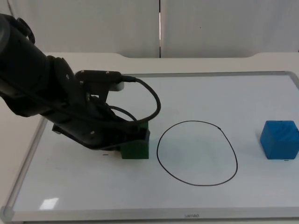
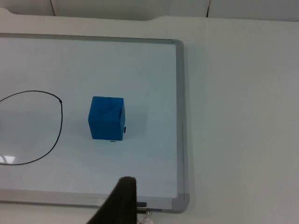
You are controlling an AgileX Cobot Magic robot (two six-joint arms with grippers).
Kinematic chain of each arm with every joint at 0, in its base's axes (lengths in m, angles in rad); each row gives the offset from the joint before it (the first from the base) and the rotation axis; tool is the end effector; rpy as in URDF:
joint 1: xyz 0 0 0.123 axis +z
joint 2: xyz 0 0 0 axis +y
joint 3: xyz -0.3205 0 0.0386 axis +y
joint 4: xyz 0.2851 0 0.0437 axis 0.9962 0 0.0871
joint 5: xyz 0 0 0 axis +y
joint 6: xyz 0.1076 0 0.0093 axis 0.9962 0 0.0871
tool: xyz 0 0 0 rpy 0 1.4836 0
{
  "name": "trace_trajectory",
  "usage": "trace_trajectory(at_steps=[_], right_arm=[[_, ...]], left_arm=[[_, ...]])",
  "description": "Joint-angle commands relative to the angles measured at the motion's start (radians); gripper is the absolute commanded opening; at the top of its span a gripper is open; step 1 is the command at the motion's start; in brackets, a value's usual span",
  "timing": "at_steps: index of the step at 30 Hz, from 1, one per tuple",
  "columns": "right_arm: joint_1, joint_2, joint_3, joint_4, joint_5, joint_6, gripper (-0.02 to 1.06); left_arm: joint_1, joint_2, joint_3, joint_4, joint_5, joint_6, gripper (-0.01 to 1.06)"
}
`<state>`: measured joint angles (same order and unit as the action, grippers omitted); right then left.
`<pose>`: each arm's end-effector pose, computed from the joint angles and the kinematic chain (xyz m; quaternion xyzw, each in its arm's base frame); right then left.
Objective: Push the two cubes into the marked area.
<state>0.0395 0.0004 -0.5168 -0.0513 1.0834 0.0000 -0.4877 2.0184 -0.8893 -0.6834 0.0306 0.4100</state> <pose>0.0017 -0.0048 0.2907 -0.0154 0.8545 -0.0154 0.5191 0.3409 -0.1833 0.0616 0.1061 0.9624 -0.1015 0.2286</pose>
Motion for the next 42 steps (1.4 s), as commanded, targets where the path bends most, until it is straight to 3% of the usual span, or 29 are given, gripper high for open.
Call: trace_trajectory(at_steps=[1, 42], right_arm=[[0.004, 0.000, 0.002, 0.006, -0.006, 0.000, 1.05], [0.004, 0.000, 0.002, 0.006, -0.006, 0.000, 1.05]], left_arm=[[-0.011, 0.006, 0.006, -0.015, 0.039, -0.023, 0.00], [-0.100, 0.006, 0.006, -0.015, 0.017, -0.146, 0.00]])
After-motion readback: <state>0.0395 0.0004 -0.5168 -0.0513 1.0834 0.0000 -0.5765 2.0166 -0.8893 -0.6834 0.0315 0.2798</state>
